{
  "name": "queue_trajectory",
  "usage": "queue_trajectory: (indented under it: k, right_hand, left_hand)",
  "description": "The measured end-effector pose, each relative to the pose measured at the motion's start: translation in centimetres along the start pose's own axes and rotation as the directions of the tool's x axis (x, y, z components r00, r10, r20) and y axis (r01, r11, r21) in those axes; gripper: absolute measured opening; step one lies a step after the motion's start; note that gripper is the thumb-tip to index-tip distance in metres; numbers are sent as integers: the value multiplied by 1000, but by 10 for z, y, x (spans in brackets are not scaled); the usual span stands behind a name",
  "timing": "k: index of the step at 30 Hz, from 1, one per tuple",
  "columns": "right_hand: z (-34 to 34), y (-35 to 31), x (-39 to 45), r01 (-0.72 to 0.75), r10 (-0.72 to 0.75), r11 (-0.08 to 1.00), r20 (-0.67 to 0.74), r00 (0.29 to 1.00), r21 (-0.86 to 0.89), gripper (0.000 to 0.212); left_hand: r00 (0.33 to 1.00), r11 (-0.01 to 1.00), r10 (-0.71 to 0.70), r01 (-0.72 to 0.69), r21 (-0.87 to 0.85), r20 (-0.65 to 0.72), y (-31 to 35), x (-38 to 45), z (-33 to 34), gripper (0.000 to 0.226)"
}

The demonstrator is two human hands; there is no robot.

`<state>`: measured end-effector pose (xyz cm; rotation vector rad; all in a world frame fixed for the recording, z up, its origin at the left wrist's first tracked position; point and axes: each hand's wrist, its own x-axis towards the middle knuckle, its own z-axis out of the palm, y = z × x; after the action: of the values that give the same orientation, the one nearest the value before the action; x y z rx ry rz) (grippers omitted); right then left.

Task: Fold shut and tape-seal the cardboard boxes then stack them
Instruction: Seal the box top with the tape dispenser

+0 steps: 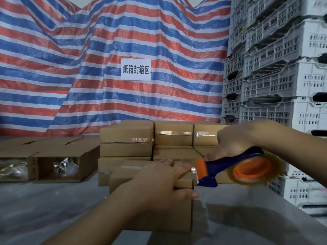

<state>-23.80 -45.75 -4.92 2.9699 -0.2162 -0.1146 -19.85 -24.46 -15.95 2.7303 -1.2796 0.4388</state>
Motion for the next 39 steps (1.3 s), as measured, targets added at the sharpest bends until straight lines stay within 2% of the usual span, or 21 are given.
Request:
queue_trajectory:
  k: [1, 2, 3, 4, 5, 8, 12, 16, 18, 22, 25, 27, 29, 30, 31, 32, 33, 36, 39]
  right_hand:
    - [1, -7, 1, -7, 1, 993, -48, 999, -115, 61]
    - [5, -13, 2, -31, 0, 953, -103, 995, -302, 57]
    - [13, -16, 2, -48, -29, 871, -150, 988, -488, 53]
    - [25, -16, 4, -56, -62, 788, -170, 983, -613, 51]
    - [38, -10, 6, -58, -75, 756, -174, 982, -652, 51]
    - [63, 17, 9, -120, -46, 845, -296, 954, -521, 55]
    - [89, 43, 19, -186, -9, 933, -538, 843, -308, 62]
    - [117, 40, 14, -246, 128, 963, -616, 777, -110, 68]
    - [136, 32, 12, -263, 172, 963, -627, 760, -55, 69]
    - [175, 19, 13, -298, 249, 954, -533, 809, -7, 71]
    - [172, 14, 7, -327, 303, 945, -455, 837, 28, 72]
    - [159, 8, 2, -331, 308, 943, -430, 849, 23, 82]
    - [140, 1, -3, -256, 282, 958, -549, 787, 126, 88]
    - [129, -3, -7, -132, 275, 954, -611, 743, 268, 84]
    - [117, -9, -11, 48, 285, 890, -634, 719, 454, 79]
    - [105, -18, -14, 217, 300, 757, -622, 723, 617, 74]
    - [93, -26, -14, 308, 306, 620, -584, 752, 722, 71]
    - [65, -56, -5, 320, 267, 350, -421, 867, 880, 68]
    - [55, -84, 2, 245, 198, 193, -282, 939, 950, 67]
  left_hand:
    - [1000, 1000, 0, 0, -2, 0, 0, 0, -1, 75]
    - [1000, 1000, -1, 1, 0, 0, 0, -1, -2, 75]
    - [1000, 1000, -6, 6, 6, -2, 1, -2, -2, 75]
    - [1000, 1000, -10, 10, 19, -4, 2, -4, -3, 75]
    - [1000, 999, -10, 10, 35, -5, 3, -5, -3, 75]
    - [1000, 999, -4, 6, 52, -23, 6, -6, -4, 76]
    - [999, 999, 8, -6, 54, -38, 3, -3, -2, 76]
    - [999, 998, 12, -9, 55, -52, 1, -1, 3, 75]
    - [998, 999, 15, -13, 49, -60, 1, 0, 4, 75]
    - [998, 998, 18, -14, 62, -61, -1, -1, 6, 76]
    - [998, 998, 24, -21, 62, -50, 0, 1, 4, 77]
    - [999, 998, 22, -19, 59, -44, 0, 1, 4, 77]
    - [999, 998, 17, -14, 63, -45, 0, 1, 4, 77]
    - [999, 998, 17, -14, 62, -50, 1, 0, 4, 76]
    - [998, 998, 19, -15, 61, -56, 1, 0, 4, 75]
    - [998, 998, 21, -18, 58, -61, 1, 0, 4, 74]
    - [998, 998, 23, -19, 56, -62, 0, 0, 4, 74]
    - [998, 998, 26, -22, 59, -65, -1, 0, 5, 75]
    - [997, 998, 28, -24, 60, -75, -2, 1, 6, 74]
